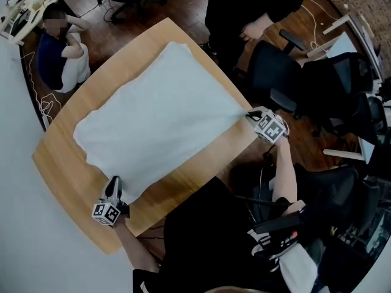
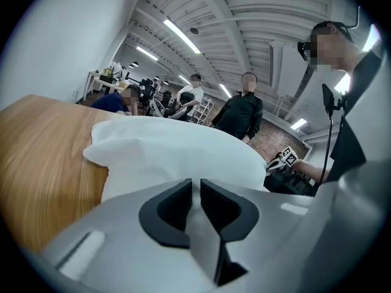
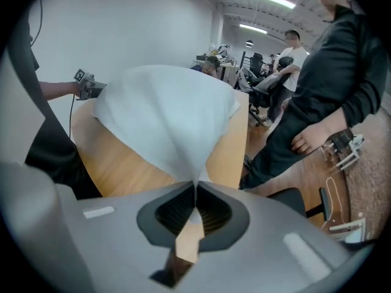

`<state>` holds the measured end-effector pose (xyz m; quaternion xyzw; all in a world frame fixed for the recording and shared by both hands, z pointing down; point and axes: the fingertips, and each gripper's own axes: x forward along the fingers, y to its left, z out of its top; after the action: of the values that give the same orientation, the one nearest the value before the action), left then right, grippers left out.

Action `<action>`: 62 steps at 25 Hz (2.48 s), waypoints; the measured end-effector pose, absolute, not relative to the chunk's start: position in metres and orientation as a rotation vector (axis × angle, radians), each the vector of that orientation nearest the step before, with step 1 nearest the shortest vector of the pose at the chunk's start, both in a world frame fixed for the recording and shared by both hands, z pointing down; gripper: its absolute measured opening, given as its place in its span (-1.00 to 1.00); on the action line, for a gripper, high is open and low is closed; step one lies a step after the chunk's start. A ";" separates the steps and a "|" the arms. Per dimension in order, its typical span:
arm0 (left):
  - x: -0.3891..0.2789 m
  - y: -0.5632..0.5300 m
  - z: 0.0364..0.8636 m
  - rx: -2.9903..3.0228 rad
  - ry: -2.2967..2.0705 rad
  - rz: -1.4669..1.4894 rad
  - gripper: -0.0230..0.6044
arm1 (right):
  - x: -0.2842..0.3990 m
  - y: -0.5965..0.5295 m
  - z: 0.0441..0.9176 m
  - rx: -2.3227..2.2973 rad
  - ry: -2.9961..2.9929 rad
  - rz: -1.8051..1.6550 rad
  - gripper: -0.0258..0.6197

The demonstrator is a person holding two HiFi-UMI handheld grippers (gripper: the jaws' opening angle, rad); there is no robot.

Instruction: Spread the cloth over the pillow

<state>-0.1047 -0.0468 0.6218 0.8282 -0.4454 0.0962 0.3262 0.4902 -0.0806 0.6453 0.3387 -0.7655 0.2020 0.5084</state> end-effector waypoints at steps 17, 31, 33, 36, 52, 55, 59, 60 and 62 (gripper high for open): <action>-0.143 -0.071 0.608 2.043 -1.427 0.086 -0.77 | 0.504 -0.196 0.605 1.158 -2.114 0.476 -0.41; -0.155 -0.061 0.646 1.791 -1.456 0.021 -0.92 | 0.344 -0.271 0.704 0.686 -2.138 0.403 -0.90; -0.177 -0.044 0.648 1.761 -1.485 0.010 -0.92 | 0.339 -0.265 0.710 0.697 -2.100 0.385 -0.90; -0.208 -0.028 0.647 1.741 -1.528 -0.032 -0.92 | 0.388 -0.276 0.703 0.908 -2.001 0.400 -0.90; -0.254 -0.032 0.626 1.940 -1.551 0.519 -0.92 | 0.368 -0.104 0.568 1.169 -2.083 0.377 -0.91; -0.229 -0.087 0.624 1.992 -1.485 0.528 -0.92 | 0.372 -0.086 0.564 1.166 -2.092 0.384 -0.91; -0.222 -0.102 0.696 1.843 -1.322 0.629 -0.92 | 0.375 -0.069 0.569 1.145 -2.086 0.389 -0.91; -0.226 -0.101 0.698 1.832 -1.317 0.603 -0.92 | 0.375 -0.067 0.572 1.135 -2.082 0.391 -0.91; -0.236 -0.098 0.685 1.836 -1.340 0.555 -0.92 | 0.378 -0.063 0.579 1.128 -2.075 0.404 -0.91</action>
<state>-0.2365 -0.0981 0.6849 0.7226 -0.5273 0.2183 0.3901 0.3784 -0.0634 0.5790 0.4384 -0.8066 0.1569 0.3641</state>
